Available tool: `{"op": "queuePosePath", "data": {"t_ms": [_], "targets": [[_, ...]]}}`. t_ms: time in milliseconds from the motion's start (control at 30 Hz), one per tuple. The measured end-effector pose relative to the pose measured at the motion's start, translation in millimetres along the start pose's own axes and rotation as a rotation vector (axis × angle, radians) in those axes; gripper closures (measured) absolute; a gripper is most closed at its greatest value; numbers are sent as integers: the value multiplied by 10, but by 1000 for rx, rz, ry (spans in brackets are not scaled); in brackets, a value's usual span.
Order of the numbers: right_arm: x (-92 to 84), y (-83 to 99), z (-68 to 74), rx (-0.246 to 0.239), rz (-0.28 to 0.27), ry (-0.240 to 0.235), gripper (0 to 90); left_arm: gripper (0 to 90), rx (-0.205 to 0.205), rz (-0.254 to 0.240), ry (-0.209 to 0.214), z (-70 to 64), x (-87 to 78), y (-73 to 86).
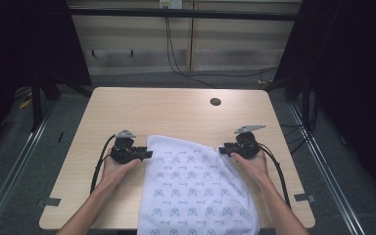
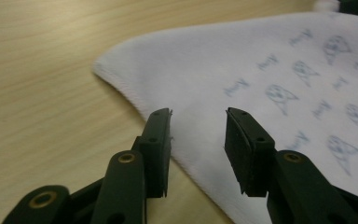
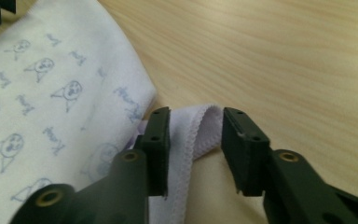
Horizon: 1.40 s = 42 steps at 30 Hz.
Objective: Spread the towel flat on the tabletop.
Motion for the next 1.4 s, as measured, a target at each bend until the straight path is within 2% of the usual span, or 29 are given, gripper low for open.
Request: {"op": "queuePosePath", "data": {"t_ms": [33, 100, 233, 333, 433, 467, 500, 600, 667, 733, 800, 833, 867, 900, 933, 1000, 1033, 1100, 1133, 1200, 1267, 1333, 1400], "targets": [[0, 18, 2, -3, 11, -1, 747, 565, -11, -9, -13, 25, 6, -13], [-37, 8, 30, 0, -13, -22, 868, 560, -20, -15, -20, 30, 14, -27], [-219, -80, 55, -16, -73, -6, 888, 560, -16, 7, -21, 18, 74, 6], [-409, -166, 105, -23, -138, 0, 888, 594, 42, 25, -56, -17, 98, 22], [-598, -256, 201, -38, -203, -18, 888, 810, 116, 48, -71, -60, 108, 57], [-640, -273, 232, -39, -215, -21, 888, 866, 116, 45, -62, -89, 117, 62], [-689, -290, 279, -47, -230, -31, 888, 888, 133, 50, -52, -115, 109, 65], [-815, -286, 461, -83, -247, -62, 888, 894, 126, 30, -10, -195, 53, 45], [-873, -251, 589, -101, -249, -83, 888, 893, 130, -15, 44, -341, -80, -2], [-926, -181, 746, -115, -249, -126, 887, 893, 162, -39, 81, -496, -205, -8], [-937, -62, 885, -119, -228, -160, 887, 892, 205, -47, 146, -710, -319, 41], [-925, 34, 962, -135, -195, -168, 887, 892, 246, -34, 175, -856, -372, 112], [-880, 274, 1119, -145, -129, -199, 886, 889, 269, -13, 208, -971, -395, 195], [-880, 274, 1119, -145, -129, -199, 886, 889, 288, 5, 232, -1053, -401, 267], [-858, 359, 1161, -147, -105, -209, 885, 889, 311, 36, 255, -1142, -394, 379], [-805, 572, 1230, -154, -35, -211, 875, 883, 339, 118, 285, -1272, -346, 651], [-789, 670, 1240, -148, -6, -209, 848, 872, 344, 148, 274, -1294, -329, 755], [-790, 768, 1221, -157, 29, -189, 786, 840, 357, 184, 279, -1330, -358, 875], [-797, 786, 1215, -156, 34, -186, 762, 824, 353, 178, 289, -1338, -423, 903], [-835, 803, 1198, -133, 29, -183, 708, 778, 318, 147, 312, -1310, -530, 884], [-890, 792, 1167, -124, 10, -173, 688, 762, 299, 116, 297, -1230, -611, 843], [-959, 757, 1119, -103, -21, -154, 658, 744, 261, 79, 286, -1118, -679, 780], [-1027, 702, 1067, -85, -59, -139, 631, 741, 224, 49, 257, -986, -707, 712]]}}
Point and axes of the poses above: each handheld gripper's, and its own axes: x roughly forward along the jaws, y roughly out of its underside, z roughly to its left, the point moved 9 cm from there along x, roughly forward along the jaws, and after that the axes turned 9 degrees about -x, right-handed, at the moved point
